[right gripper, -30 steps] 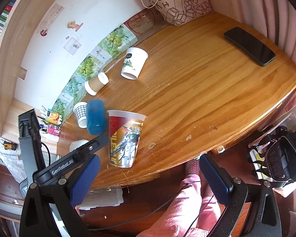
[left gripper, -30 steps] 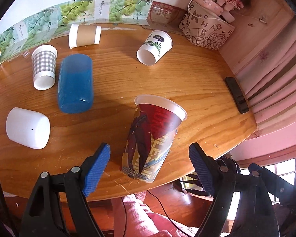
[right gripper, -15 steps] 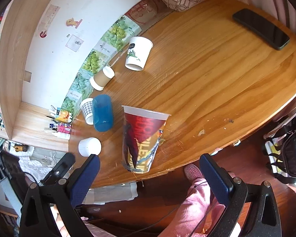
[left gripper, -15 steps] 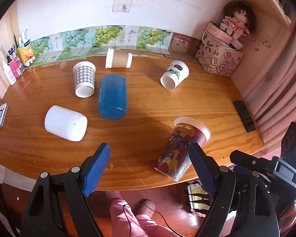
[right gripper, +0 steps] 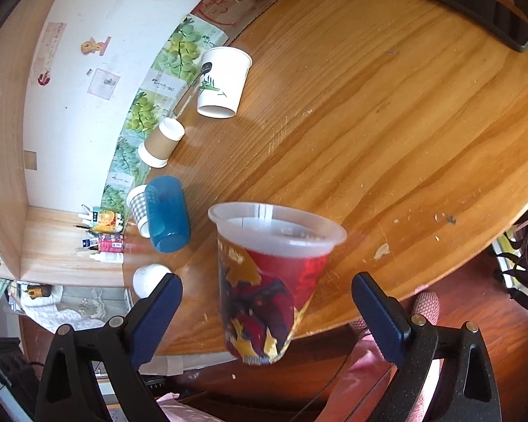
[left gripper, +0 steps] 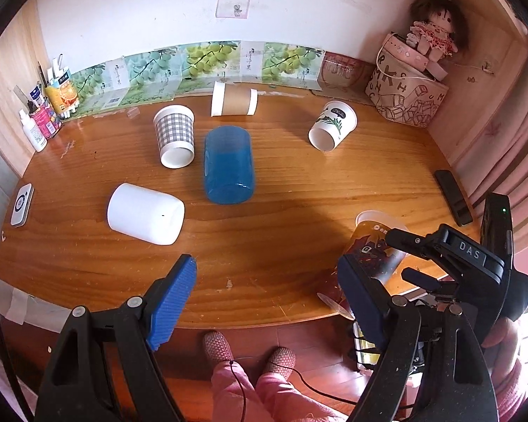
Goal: Flip cup upright
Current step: 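Grasp the red cup with the right gripper and hold it rim up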
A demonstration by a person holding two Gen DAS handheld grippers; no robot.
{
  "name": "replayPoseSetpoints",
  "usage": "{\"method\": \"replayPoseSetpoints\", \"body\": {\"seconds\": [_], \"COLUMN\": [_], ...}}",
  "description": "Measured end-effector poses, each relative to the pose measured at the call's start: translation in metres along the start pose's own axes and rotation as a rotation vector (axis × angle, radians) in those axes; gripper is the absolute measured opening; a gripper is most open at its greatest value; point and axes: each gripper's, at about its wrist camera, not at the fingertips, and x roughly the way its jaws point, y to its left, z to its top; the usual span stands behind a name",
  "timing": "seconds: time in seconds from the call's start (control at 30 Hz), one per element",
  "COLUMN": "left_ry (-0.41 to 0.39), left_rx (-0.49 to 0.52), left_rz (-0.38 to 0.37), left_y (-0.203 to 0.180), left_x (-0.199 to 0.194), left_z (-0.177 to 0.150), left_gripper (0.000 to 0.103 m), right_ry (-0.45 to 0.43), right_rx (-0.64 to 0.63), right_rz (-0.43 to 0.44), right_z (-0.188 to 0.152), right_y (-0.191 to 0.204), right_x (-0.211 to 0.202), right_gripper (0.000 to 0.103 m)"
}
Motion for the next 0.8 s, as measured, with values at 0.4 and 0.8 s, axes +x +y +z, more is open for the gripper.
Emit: {"method": "replayPoseSetpoints", "body": {"seconds": [0.4, 0.8], "left_ry": [0.011, 0.043], "left_rx": [0.105, 0.259], "left_rz": [-0.074, -0.183], "left_y": [0.006, 0.006], "left_x": [0.002, 0.024], "left_z": [0.015, 0.040], "left_gripper": [0.085, 0.085], "right_ry": [-0.025, -0.118], "right_rx": [0.117, 0.160], "right_rz": [-0.079, -0.143], "right_z": [0.006, 0.016], "right_y": [-0.006, 0.009], "right_x": [0.028, 0.046], "right_gripper": [0.096, 0.083]}}
